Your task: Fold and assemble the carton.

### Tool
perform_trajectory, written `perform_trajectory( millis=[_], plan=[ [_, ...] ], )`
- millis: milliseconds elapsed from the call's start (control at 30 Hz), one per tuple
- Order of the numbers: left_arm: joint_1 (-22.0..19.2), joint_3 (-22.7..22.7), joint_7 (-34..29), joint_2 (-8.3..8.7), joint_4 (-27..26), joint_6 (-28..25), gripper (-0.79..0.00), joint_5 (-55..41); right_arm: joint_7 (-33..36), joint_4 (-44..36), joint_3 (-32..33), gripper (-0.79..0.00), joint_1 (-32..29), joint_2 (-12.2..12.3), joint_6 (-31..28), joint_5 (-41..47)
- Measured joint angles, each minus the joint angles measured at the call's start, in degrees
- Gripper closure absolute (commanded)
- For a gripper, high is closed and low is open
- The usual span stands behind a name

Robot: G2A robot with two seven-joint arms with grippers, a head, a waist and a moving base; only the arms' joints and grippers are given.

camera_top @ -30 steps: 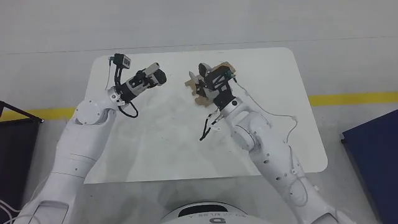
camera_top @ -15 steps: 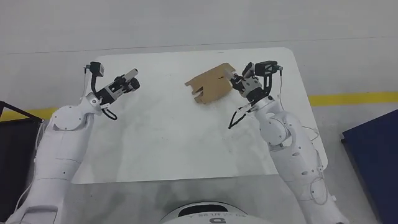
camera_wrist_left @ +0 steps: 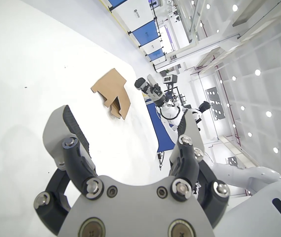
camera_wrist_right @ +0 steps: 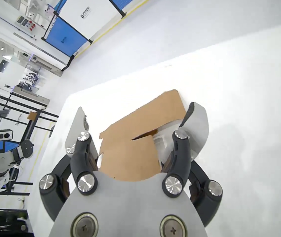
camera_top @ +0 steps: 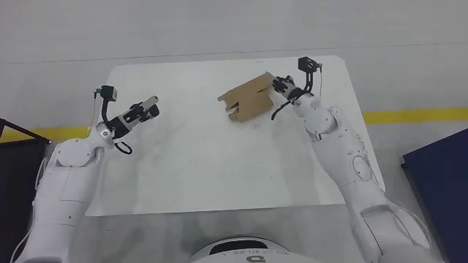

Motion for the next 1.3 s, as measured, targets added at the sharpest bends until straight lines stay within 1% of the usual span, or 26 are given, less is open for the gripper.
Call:
perform_trajectory(
  millis=[100,167,233,333,533,700,833,900,933,1000,1033,1100,1300],
  plan=[
    [0.52,0.00,-0.06,0.03,-0.60,0.02,-0.785,-0.23,-0.13,6.29,-1.05,-0.560,2.66,-0.63,-1.73,2.69],
    [0.72,0.39,0.13,-0.02,-1.05,0.16,-0.785,-0.20,-0.63,9.59,-2.01,-0.536,4.17,-1.13,-2.24,3.38],
    [0.74,0.91,0.24,-0.09,-1.63,0.30,-0.785,0.06,-0.95,12.37,-2.97,-0.483,5.46,-1.65,-2.96,4.18],
    [0.62,1.48,0.44,-0.14,-2.40,0.46,-0.785,0.84,-1.01,15.67,-4.56,-0.480,7.26,-2.51,-3.38,5.12],
    [0.83,1.53,0.90,-0.10,-3.18,0.49,-0.785,1.22,-2.18,21.12,-7.05,-0.391,10.46,-4.22,-3.38,6.71],
    [1.25,1.32,1.09,0.00,-3.36,0.29,-0.785,1.46,-2.37,24.31,-8.48,-0.382,12.98,-5.34,-3.90,7.44],
    [1.43,1.47,1.51,0.01,-3.23,-0.02,-0.785,1.83,-0.18,27.76,-10.07,-0.360,15.65,-6.53,-1.71,7.66],
    [1.41,1.54,1.69,0.01,-3.22,-0.12,-0.785,2.12,0.72,29.38,-10.78,-0.326,16.80,-7.12,-0.79,7.80],
    [1.41,1.56,1.83,0.01,-3.22,-0.21,-0.785,2.30,1.01,30.41,-11.20,-0.256,17.52,-7.49,-0.32,7.84],
    [1.45,1.55,2.11,0.02,-3.16,-0.34,-0.785,2.48,1.27,31.79,-11.70,-0.077,18.38,-8.02,-0.17,8.05],
    [1.51,1.49,2.28,0.04,-3.11,-0.43,-0.785,2.57,1.33,32.56,-11.95,0.000,18.85,-8.33,-0.51,8.22],
    [1.63,1.36,2.42,0.07,-3.03,-0.64,-0.785,2.59,1.32,33.55,-12.13,0.000,19.38,-8.70,-1.49,8.65],
    [1.80,1.21,2.47,0.15,-2.97,-0.90,-0.785,2.43,2.80,35.90,-11.17,0.000,20.09,-9.29,-8.27,12.60]
  ],
)
